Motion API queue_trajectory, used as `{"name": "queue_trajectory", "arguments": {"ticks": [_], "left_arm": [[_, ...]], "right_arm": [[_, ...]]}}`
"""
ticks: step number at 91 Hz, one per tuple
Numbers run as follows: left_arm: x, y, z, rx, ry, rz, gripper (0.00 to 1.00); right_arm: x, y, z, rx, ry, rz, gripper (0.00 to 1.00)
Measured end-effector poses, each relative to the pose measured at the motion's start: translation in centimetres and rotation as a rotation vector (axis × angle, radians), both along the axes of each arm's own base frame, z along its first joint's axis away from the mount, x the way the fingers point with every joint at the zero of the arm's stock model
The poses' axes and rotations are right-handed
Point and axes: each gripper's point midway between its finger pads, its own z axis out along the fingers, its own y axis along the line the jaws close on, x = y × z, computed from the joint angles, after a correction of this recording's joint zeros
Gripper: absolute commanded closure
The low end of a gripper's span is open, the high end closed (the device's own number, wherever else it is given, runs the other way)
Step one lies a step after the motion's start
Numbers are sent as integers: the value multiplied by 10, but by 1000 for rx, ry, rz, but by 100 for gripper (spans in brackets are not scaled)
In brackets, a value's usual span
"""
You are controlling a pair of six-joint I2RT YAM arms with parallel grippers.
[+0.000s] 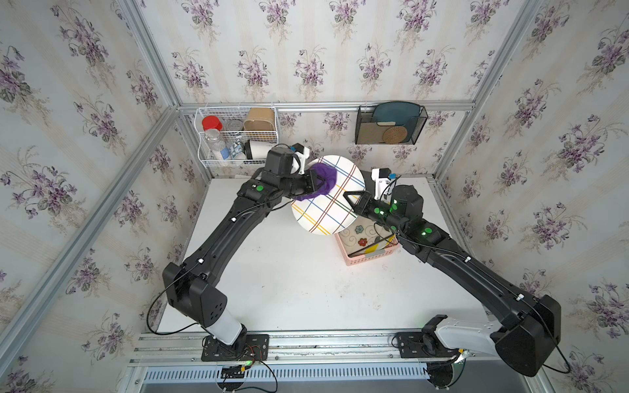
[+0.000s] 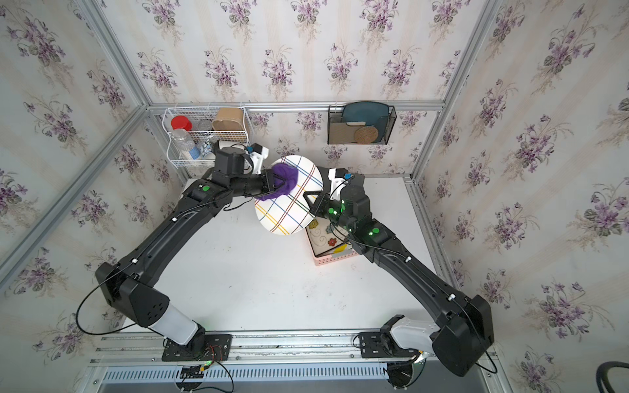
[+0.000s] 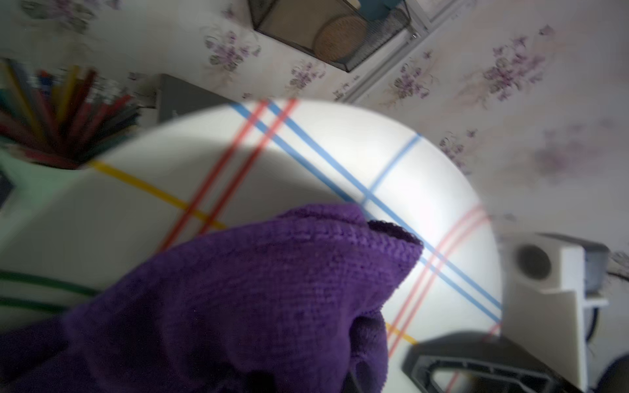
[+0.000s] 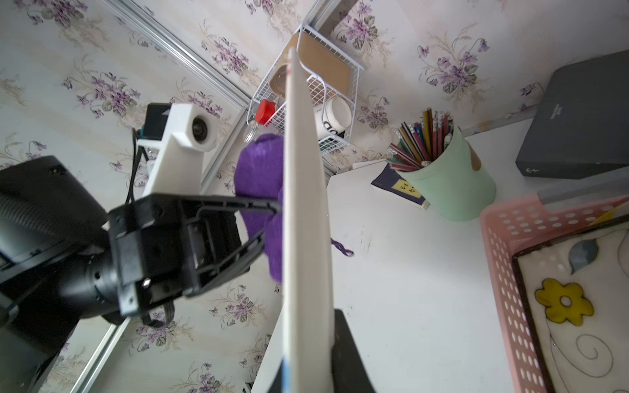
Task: Wipe the wet plate dry
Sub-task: Wipe the plate with towel.
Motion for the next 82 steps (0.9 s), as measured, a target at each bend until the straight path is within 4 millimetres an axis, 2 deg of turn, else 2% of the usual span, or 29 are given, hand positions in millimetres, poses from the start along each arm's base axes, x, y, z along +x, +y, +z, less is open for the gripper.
{"name": "queue_trajectory", "arguments": {"ticks": [6, 12, 17, 23, 29, 36, 45, 57, 68, 82], "left_arm": [[-11, -3, 11, -36, -12, -59, 100], [-6, 16, 25, -99, 6, -25, 100], [3, 36, 44, -180, 19, 24, 100], [12, 52, 75, -307, 25, 45, 100], [14, 52, 106, -431, 27, 9, 100], [14, 44, 146, -579, 29, -70, 100], [11, 33, 190, -731, 27, -174, 100], [-8, 18, 234, -847, 6, -320, 100], [-24, 10, 250, -892, 6, -401, 100], [-27, 2, 250, -926, 58, -435, 100]], "right_arm": [[12, -28, 23, 78, -45, -35, 100], [22, -72, 56, 164, -133, -134, 100], [22, -105, 82, 225, -199, -202, 100], [17, -128, 107, 293, -263, -229, 100], [10, -140, 125, 371, -307, -222, 100], [5, -139, 137, 463, -327, -173, 100], [6, -132, 140, 573, -313, -84, 100], [4, -126, 154, 688, -313, 1, 100], [-13, -118, 178, 751, -379, 84, 100], [-25, -96, 180, 774, -375, 175, 100]]}}
